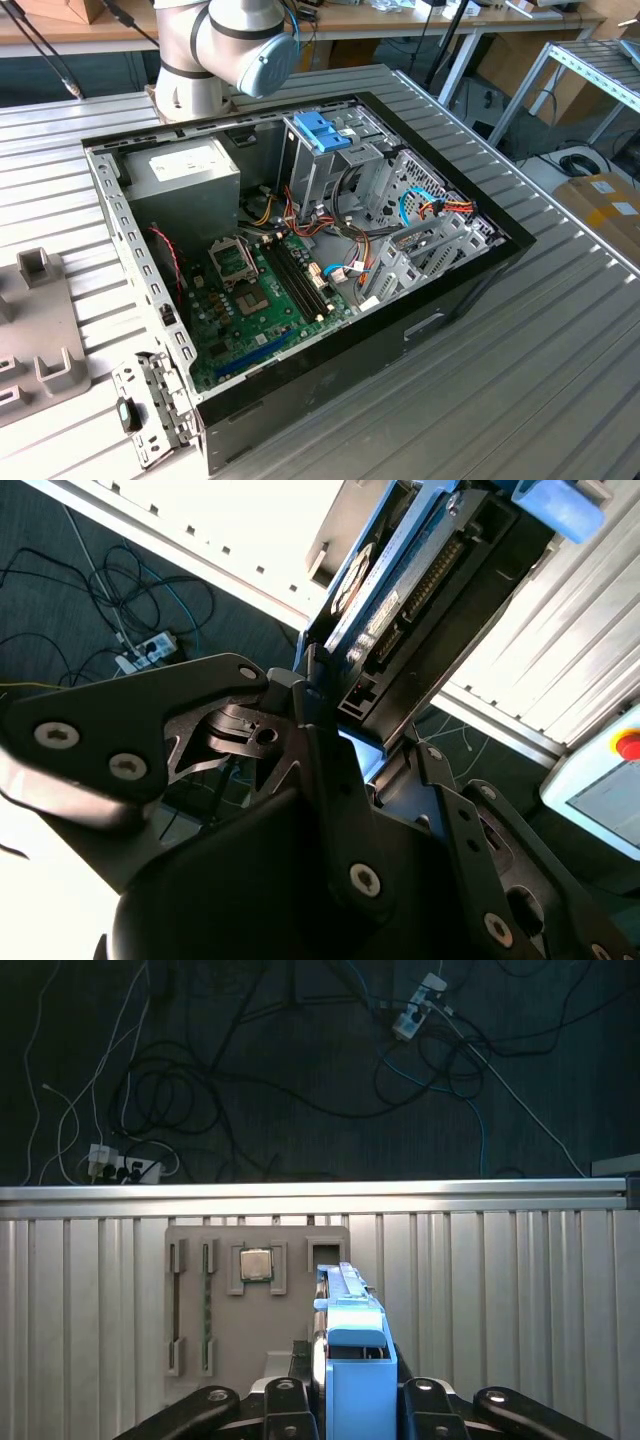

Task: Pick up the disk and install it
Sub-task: 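Pick up the disk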

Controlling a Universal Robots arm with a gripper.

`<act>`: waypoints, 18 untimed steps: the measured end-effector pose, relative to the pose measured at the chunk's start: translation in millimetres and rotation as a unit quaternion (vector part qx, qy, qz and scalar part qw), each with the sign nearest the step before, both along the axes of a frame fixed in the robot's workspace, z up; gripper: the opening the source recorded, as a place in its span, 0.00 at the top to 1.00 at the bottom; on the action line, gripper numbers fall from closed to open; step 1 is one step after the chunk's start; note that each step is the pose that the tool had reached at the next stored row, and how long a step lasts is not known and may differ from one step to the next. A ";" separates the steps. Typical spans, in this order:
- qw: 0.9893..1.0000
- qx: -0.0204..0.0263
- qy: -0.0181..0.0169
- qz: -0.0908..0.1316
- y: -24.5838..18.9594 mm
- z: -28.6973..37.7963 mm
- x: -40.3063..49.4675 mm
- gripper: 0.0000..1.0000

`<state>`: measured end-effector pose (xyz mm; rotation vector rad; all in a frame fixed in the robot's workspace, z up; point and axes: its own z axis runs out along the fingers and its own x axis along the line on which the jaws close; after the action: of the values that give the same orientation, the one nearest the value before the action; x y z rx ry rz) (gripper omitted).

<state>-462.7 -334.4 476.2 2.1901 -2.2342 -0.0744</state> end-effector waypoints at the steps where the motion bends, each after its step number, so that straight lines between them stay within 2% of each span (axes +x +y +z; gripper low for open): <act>1: 1.000 0.000 0.000 0.000 0.0 0.2 0.0 0.63; 18: 1.000 0.000 0.000 0.000 0.0 4.4 0.0 0.63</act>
<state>-462.7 -334.4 480.6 2.1901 -2.2342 -0.0744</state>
